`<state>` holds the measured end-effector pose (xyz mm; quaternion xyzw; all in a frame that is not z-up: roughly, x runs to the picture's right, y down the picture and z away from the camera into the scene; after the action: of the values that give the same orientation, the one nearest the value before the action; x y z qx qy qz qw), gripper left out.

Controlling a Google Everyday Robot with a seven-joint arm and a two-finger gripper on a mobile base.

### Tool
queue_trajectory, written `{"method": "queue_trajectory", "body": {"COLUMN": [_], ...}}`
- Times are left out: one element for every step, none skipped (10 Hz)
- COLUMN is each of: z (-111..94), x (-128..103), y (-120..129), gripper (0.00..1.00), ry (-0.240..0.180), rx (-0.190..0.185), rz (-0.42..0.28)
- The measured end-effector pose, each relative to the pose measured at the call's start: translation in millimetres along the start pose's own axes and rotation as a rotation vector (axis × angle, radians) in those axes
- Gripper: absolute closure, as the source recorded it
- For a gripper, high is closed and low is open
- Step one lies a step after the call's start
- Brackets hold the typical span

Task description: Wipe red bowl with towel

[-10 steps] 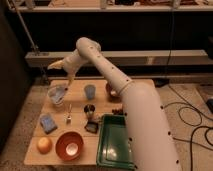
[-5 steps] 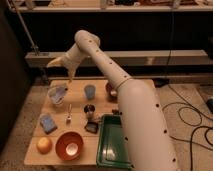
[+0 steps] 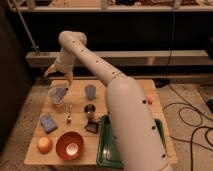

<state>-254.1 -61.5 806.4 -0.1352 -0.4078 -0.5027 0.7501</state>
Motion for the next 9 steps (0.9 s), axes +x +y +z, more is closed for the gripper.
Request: {"method": "queue_trajectory", "body": {"z": [4,9,12,17,19,28,39,49,57], "x": [0,-2,-5,-6,-6,-8,-10,-10,-10], "y": [10,14,16,23,26,26,26,27,27], "gripper": [0.2,0.2,0.2,0.2,0.2,0.2,0.2,0.2,0.2], "ry": [0.018,0.027,0.036,0.058,0.07,0.083,0.089,0.09,0.084], "rx": [-0.018,-0.031,-0.036,-0.041,-0.038,-0.035,-0.034,-0.03,-0.018], "rz": [0.016,0.019,0.019,0.01,0.003,-0.013,-0.025,-0.031,-0.032]}}
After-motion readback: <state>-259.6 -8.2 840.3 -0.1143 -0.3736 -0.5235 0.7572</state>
